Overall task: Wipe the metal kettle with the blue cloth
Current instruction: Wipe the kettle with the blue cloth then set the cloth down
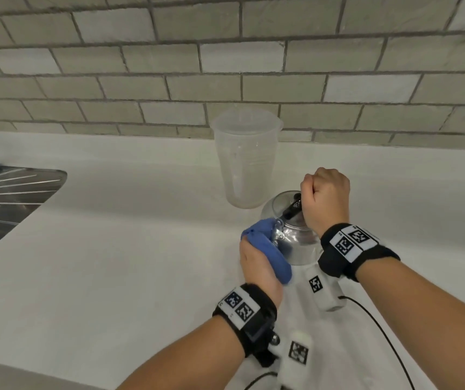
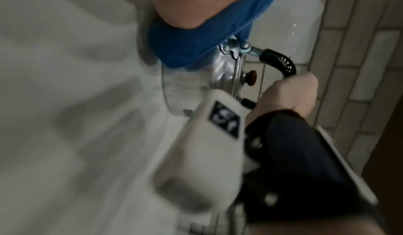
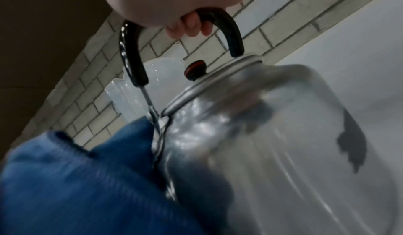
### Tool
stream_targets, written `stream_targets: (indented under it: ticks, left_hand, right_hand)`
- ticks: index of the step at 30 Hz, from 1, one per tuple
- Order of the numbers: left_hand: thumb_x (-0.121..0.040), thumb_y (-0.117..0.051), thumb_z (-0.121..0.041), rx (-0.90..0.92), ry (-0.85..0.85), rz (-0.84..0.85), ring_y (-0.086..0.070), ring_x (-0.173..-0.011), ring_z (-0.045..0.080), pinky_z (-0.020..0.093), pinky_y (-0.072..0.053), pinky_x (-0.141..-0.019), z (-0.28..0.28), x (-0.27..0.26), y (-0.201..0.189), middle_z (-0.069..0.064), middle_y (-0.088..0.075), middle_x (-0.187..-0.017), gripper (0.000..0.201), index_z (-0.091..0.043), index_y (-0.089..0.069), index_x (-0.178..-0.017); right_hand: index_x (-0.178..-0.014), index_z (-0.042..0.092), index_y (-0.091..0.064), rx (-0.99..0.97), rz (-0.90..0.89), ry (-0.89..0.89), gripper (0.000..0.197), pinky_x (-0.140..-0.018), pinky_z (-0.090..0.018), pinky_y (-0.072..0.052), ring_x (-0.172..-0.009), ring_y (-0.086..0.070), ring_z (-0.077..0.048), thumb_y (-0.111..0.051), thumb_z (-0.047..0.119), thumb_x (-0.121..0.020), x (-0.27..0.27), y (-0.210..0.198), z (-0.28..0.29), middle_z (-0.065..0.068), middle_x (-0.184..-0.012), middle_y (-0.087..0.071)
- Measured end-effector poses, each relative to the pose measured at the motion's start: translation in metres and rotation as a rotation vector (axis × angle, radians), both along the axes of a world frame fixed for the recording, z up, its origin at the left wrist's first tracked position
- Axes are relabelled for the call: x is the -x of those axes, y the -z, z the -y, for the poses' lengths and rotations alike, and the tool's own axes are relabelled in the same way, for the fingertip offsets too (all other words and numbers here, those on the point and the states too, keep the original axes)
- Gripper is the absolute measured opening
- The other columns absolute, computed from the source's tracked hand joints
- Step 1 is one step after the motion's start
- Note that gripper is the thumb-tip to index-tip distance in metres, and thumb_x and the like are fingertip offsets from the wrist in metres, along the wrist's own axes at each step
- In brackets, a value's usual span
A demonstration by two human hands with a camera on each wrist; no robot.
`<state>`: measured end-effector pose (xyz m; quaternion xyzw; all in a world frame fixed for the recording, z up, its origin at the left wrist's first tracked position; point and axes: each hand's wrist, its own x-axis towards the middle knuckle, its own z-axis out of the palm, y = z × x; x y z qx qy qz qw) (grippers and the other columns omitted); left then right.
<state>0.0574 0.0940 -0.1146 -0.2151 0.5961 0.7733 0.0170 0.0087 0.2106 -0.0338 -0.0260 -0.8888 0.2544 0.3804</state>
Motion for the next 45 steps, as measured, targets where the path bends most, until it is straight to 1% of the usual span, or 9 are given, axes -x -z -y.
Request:
stream_targets:
  ticks: [5, 9, 16, 21, 25, 31, 35, 41, 45]
  left_hand:
    - [-0.101, -0.040, -0.043, -0.311, -0.219, 0.286, -0.051, -0.130, 0.034, 0.040, -0.037, -0.110, 0.009, 0.050, -0.023, 0.017, -0.053, -0.141, 0.059, -0.001, -0.045, -0.143]
    - [-0.097, -0.040, -0.051, -0.288, -0.303, 0.191, -0.057, -0.106, 0.030, 0.034, -0.040, -0.091, 0.024, 0.062, -0.028, 0.017, -0.062, -0.131, 0.059, -0.004, -0.059, -0.129]
    - [-0.104, -0.024, -0.042, -0.039, -0.358, -0.039, -0.053, -0.127, 0.031, 0.035, -0.037, -0.108, 0.019, 0.063, -0.024, 0.016, -0.058, -0.135, 0.047, -0.020, -0.050, -0.137]
    - [-0.088, -0.024, -0.063, -0.050, -0.141, -0.243, -0.059, -0.095, 0.015, 0.033, -0.042, -0.096, 0.006, 0.035, -0.007, 0.002, -0.062, -0.103, 0.072, -0.016, -0.049, -0.137]
    - [-0.091, -0.025, -0.044, 0.127, -0.006, -0.255, -0.034, -0.142, 0.015, 0.042, -0.022, -0.122, -0.006, 0.007, -0.005, 0.003, -0.035, -0.157, 0.070, -0.024, -0.017, -0.157]
    - [-0.094, -0.015, -0.034, 0.521, 0.084, -0.288, -0.027, -0.145, 0.017, 0.032, -0.014, -0.121, -0.001, 0.001, -0.015, -0.003, -0.029, -0.161, 0.063, -0.026, -0.025, -0.155]
    - [-0.085, -0.020, -0.048, 0.331, -0.027, -0.285, -0.054, -0.122, 0.022, 0.044, -0.036, -0.112, 0.004, 0.024, -0.011, 0.005, -0.062, -0.136, 0.065, -0.028, -0.056, -0.135]
    - [-0.098, -0.039, -0.028, 0.258, -0.110, -0.092, -0.038, -0.141, 0.033, 0.046, -0.029, -0.117, -0.034, -0.009, -0.011, 0.016, -0.039, -0.154, 0.061, -0.008, -0.026, -0.154]
    - [-0.097, -0.040, -0.048, 0.090, -0.042, 0.025, -0.041, -0.139, 0.029, 0.040, -0.032, -0.118, -0.040, -0.025, -0.006, 0.010, -0.038, -0.153, 0.060, -0.034, -0.019, -0.151]
  right_hand:
    - [-0.050, 0.010, -0.049, -0.110, 0.059, -0.080, 0.051, -0.079, -0.035, -0.037, -0.066, -0.044, -0.022, -0.038, 0.035, -0.093, -0.002, -0.005, 0.002, 0.003, -0.052, -0.045]
    - [-0.063, 0.018, -0.049, -0.327, 0.279, -0.279, 0.052, -0.073, -0.032, -0.034, -0.069, -0.045, -0.017, -0.035, 0.062, -0.089, -0.016, -0.020, -0.003, 0.005, -0.062, -0.049]
    - [-0.096, 0.015, -0.052, -0.586, 0.316, -0.264, 0.048, -0.062, -0.029, -0.034, -0.076, -0.060, -0.023, -0.035, 0.060, -0.092, -0.024, -0.029, 0.015, -0.002, -0.085, -0.064]
    - [-0.098, 0.012, -0.054, -0.551, 0.353, -0.240, 0.049, -0.060, -0.028, -0.037, -0.066, -0.052, -0.021, -0.036, 0.058, -0.093, -0.022, -0.034, 0.026, -0.005, -0.085, -0.067]
    - [-0.097, 0.015, -0.054, -0.525, 0.364, -0.244, 0.048, -0.059, -0.027, -0.036, -0.063, -0.046, -0.018, -0.037, 0.059, -0.093, -0.023, -0.036, 0.027, -0.003, -0.082, -0.067]
    - [-0.092, 0.018, -0.054, -0.504, 0.391, -0.259, 0.044, -0.058, -0.027, -0.036, -0.064, -0.053, -0.019, -0.038, 0.058, -0.092, -0.027, -0.037, 0.026, 0.004, -0.070, -0.055]
    - [-0.092, 0.016, -0.055, -0.458, 0.415, -0.277, 0.042, -0.058, -0.026, -0.036, -0.063, -0.049, -0.018, -0.041, 0.055, -0.093, -0.027, -0.038, 0.027, 0.004, -0.069, -0.054]
    - [-0.094, 0.010, -0.055, -0.348, 0.522, -0.219, 0.043, -0.061, -0.029, -0.038, -0.070, -0.050, -0.021, -0.043, 0.051, -0.094, -0.018, -0.042, 0.038, -0.001, -0.075, -0.053]
    - [-0.087, 0.010, -0.052, -0.233, 0.628, -0.200, 0.040, -0.064, -0.031, -0.037, -0.073, -0.053, -0.026, -0.044, 0.048, -0.094, -0.013, -0.047, 0.037, -0.005, -0.077, -0.055]
